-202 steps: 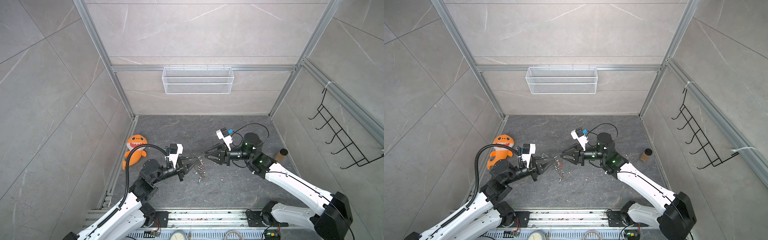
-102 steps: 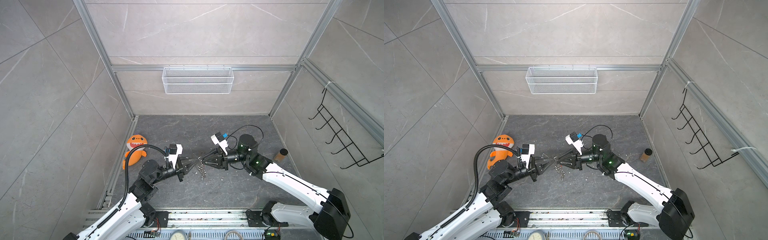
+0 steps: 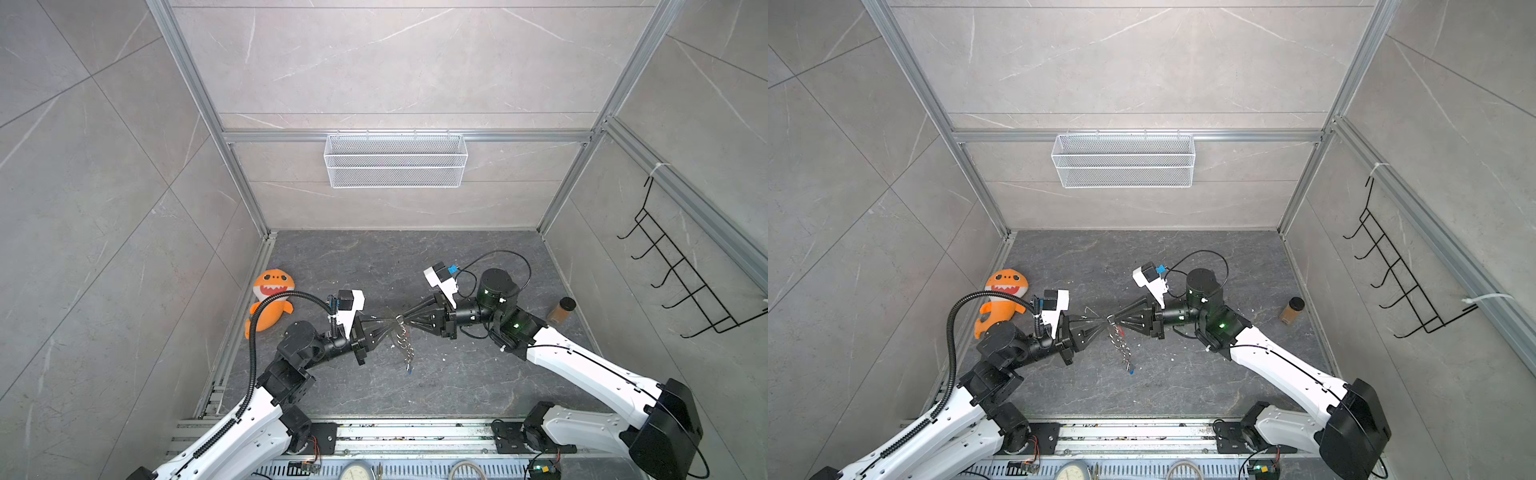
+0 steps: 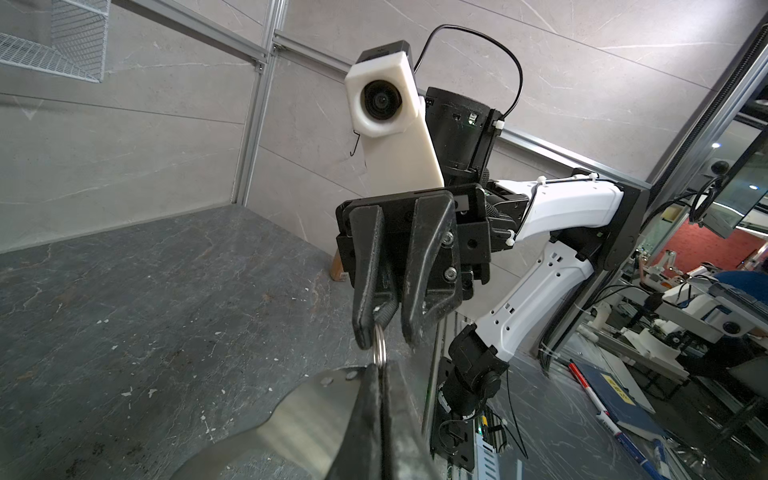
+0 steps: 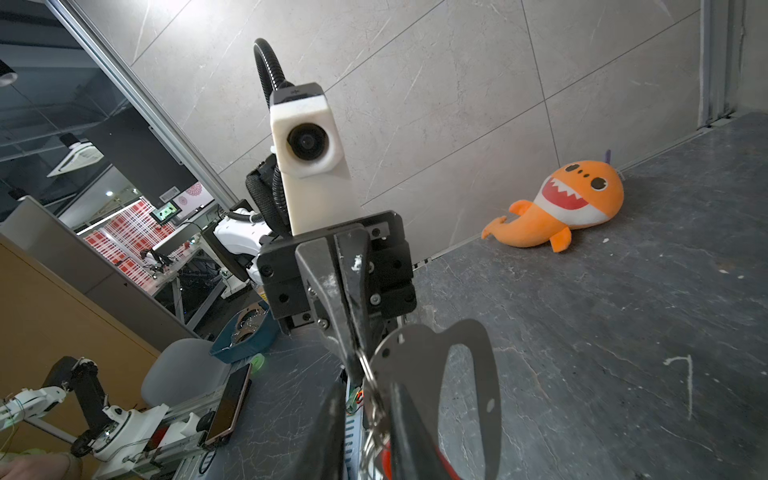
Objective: Remove the keys from the keyring
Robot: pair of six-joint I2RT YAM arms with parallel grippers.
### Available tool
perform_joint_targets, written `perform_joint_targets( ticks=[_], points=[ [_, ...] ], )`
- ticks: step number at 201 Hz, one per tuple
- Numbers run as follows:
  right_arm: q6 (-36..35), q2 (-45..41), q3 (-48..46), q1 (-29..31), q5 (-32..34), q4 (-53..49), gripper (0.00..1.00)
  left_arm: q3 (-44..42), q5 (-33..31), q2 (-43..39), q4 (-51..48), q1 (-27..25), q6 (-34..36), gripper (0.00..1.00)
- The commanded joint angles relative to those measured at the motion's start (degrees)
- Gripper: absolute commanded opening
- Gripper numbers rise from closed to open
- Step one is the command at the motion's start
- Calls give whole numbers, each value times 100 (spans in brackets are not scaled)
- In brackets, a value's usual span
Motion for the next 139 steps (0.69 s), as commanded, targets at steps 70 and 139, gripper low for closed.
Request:
perform_joint_targets(
  ticks=[70,139],
  points=[
    [15,-20,178,134,-34,88,8,48,2,-98,393,-18,9,0],
    [-936,-214,735,134,420,-1890,0,278,-156,-186,-350,-18,-81,20]
  ],
)
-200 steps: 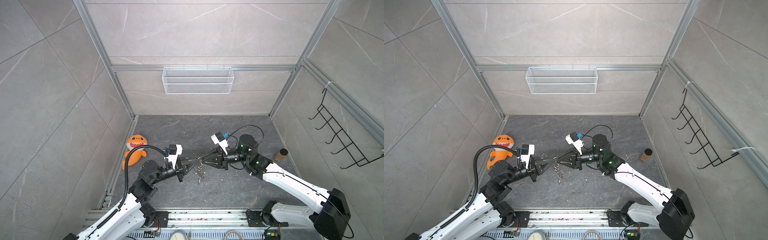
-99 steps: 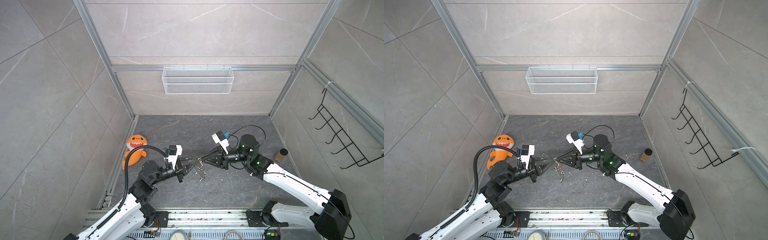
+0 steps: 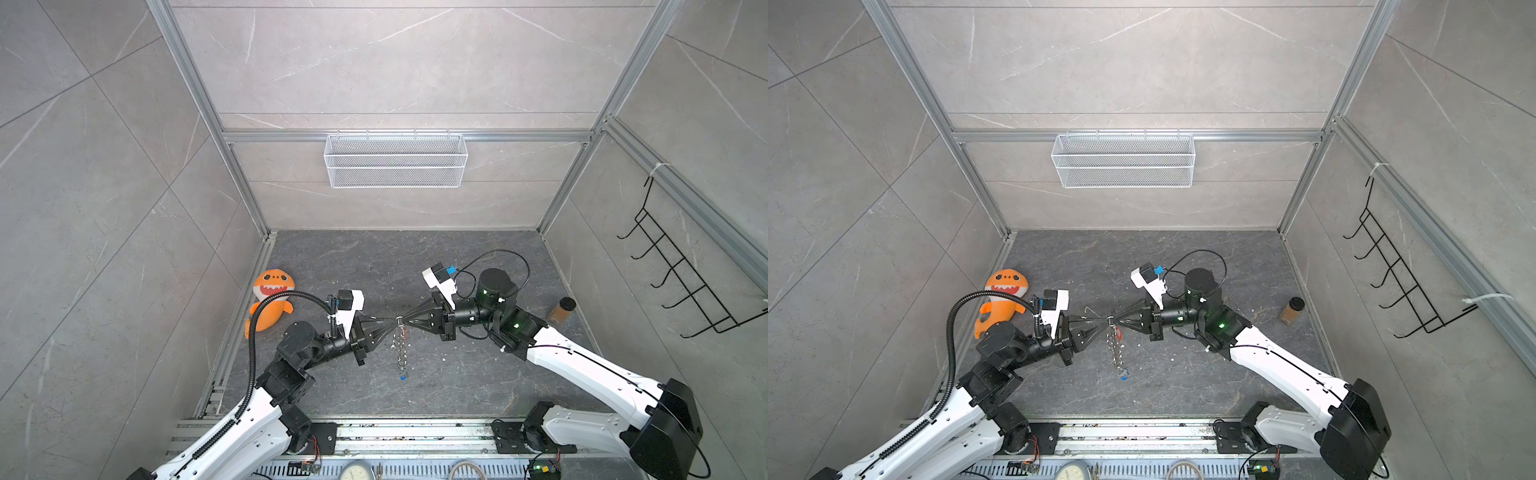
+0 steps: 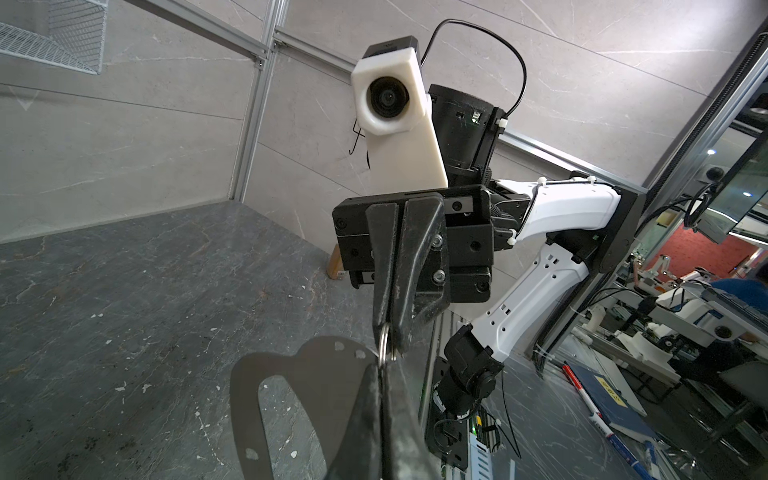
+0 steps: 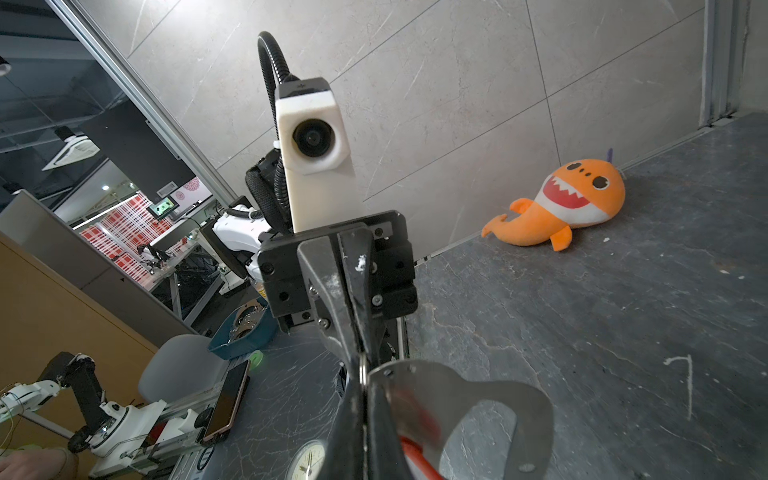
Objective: Remove the keys from the keyring
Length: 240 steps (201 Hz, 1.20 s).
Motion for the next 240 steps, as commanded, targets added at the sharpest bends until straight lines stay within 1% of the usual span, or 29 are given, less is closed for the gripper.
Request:
perform_joint_targets(
  ticks=[1,12,22,55,77,91,110,130,147,167,196,240],
  points=[
    [-667,-200,558,43,278,-1393,0,268,-114,-148,-234,-14,20,21],
    [-1070,-200,814,43,377,-2124,0,302,-122,-219,-404,-18,30,30],
    [-1434,-192,1079,43,465,-2737,0,373,-130,-256,-604,-17,46,33],
    [-2233,27,1865,43,482,-4258,0,604,46,-135,-1034,-17,132,35],
    [-2633,196,2267,43,470,-4983,0,721,256,7,-1060,-20,188,38],
    [-2741,259,2411,43,444,-5210,0,791,346,104,-1046,-14,223,38],
    [-2796,266,2501,43,405,-5266,0,831,458,250,-943,-18,222,38],
    [-2760,235,2507,43,387,-5190,0,852,748,379,-681,-21,132,38],
    [-2556,99,2317,44,406,-4737,0,848,883,415,-506,-16,52,38],
    [-2307,-135,2025,43,267,-4124,0,805,862,303,-420,-14,48,38],
    [-2404,-106,2112,43,186,-4295,0,796,1012,216,-285,-15,22,39],
    [-2313,-103,2056,50,76,-4145,0,877,1191,492,-144,-21,-119,39]
  ],
)
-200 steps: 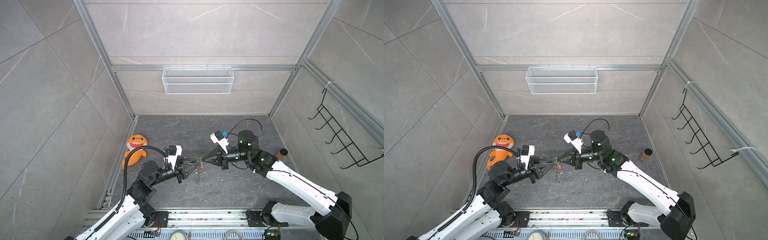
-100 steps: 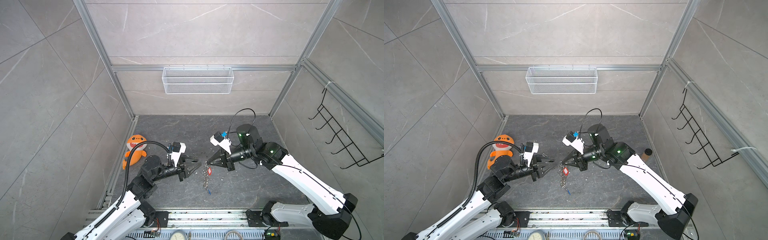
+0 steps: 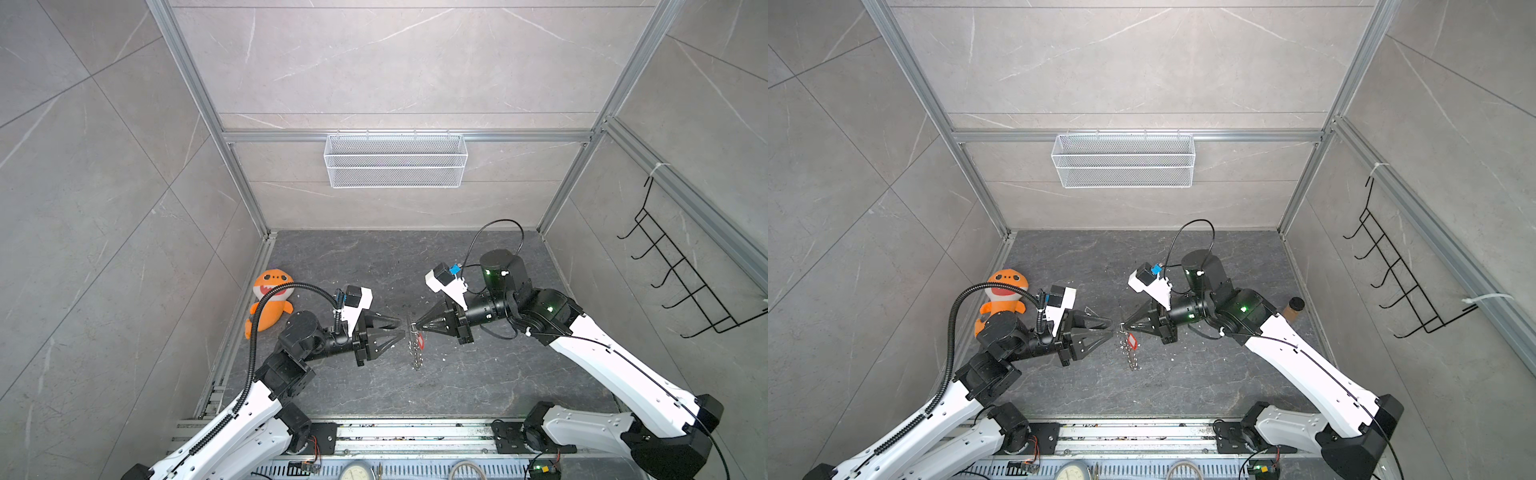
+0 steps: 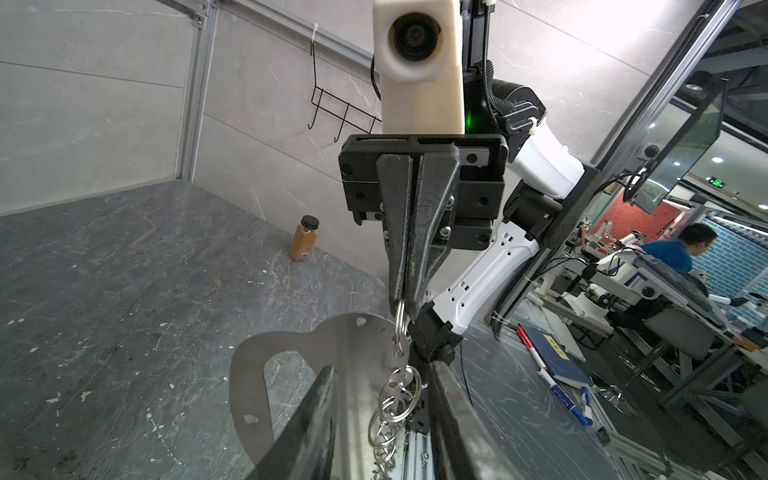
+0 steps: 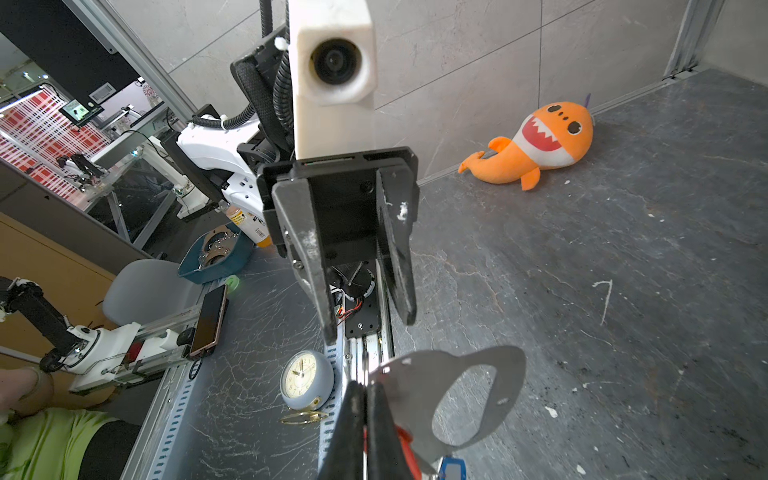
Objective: Remove the keys from the keyring
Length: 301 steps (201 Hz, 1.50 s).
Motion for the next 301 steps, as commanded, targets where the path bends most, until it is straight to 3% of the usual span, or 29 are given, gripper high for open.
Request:
perform_joint_targets(
  ticks=[1,182,278,301],
  points=[
    [93,-73,-36,31,-226,327,0,252,231,123,365,-24,-130,39],
    [82,72,-21,146,-93,291,0,505,334,235,340,-66,-43,27],
    [281,12,-55,181,123,617,0,497,328,317,324,-166,-78,14],
    [382,-26,-96,181,110,755,0,494,254,311,315,-176,-62,3]
  ],
)
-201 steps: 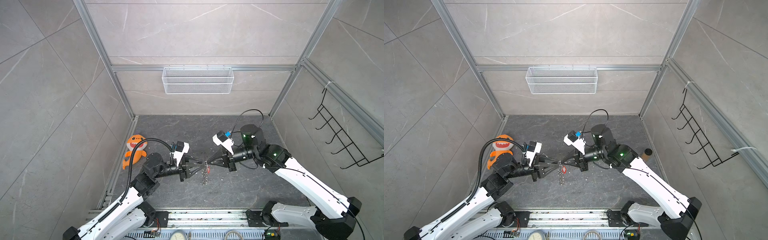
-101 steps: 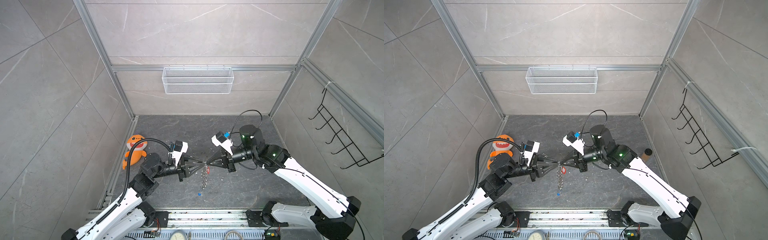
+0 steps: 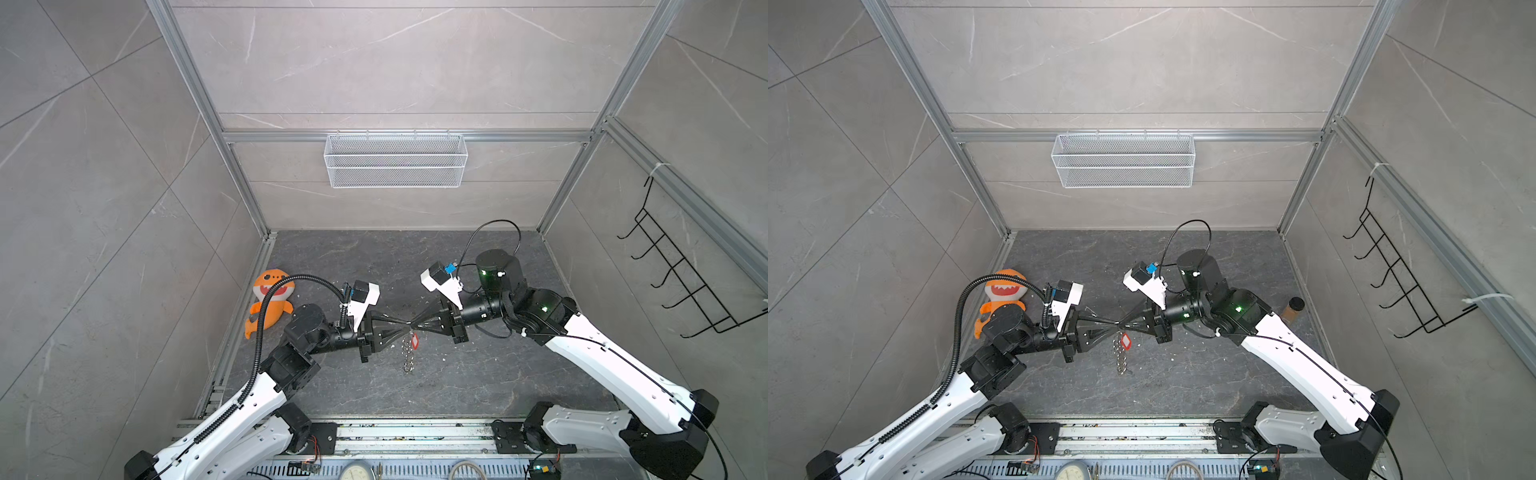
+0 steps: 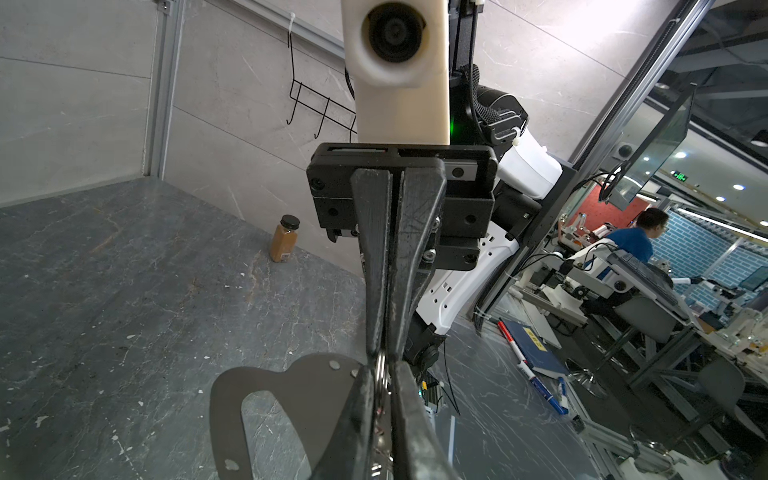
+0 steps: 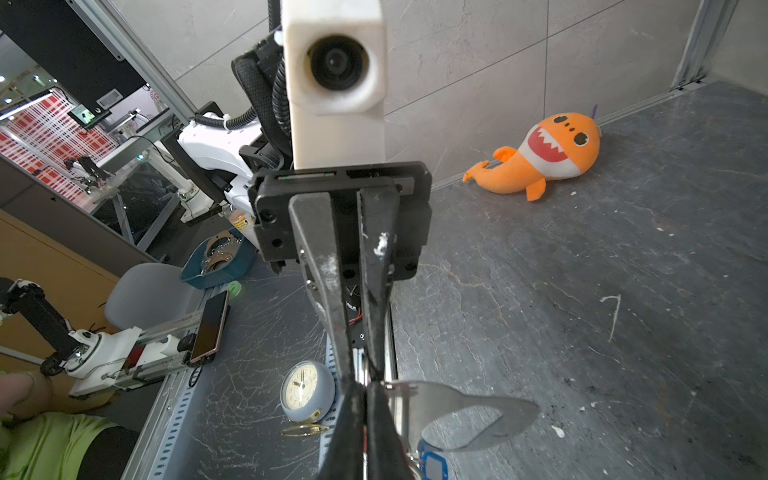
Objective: Remove the keys from the keyring
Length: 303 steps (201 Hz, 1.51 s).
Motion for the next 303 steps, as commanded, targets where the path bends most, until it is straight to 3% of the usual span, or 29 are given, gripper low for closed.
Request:
perform_joint_targets(
  ticks=[1,32,53,66,102,138,177,256,303],
  points=[
    [193,-126,-85,33,30,375,0,183,73,-43,234,-44,28,2],
    [418,-247,-286,36,25,802,0,103,-223,-141,430,-67,0,0],
    [937,-499,-733,33,150,1741,24,-111,-612,-334,862,-89,-115,0],
    [1371,-687,-1132,32,306,2584,30,-266,-901,-458,1139,-94,-191,0],
    [2457,-865,-1996,35,617,4638,31,-466,-1325,-624,1619,-96,-378,0],
    [3112,-639,-2232,40,415,5764,29,-520,-1387,-637,1806,-104,-486,0],
    [3300,-415,-2158,74,205,6058,24,-556,-1394,-630,1807,-110,-478,0],
    [2945,-316,-2014,311,161,5494,16,-572,-1468,-689,1755,-112,-427,0],
    [2829,-270,-1936,410,200,5264,0,-568,-1477,-700,1728,-111,-436,0]
  ],
)
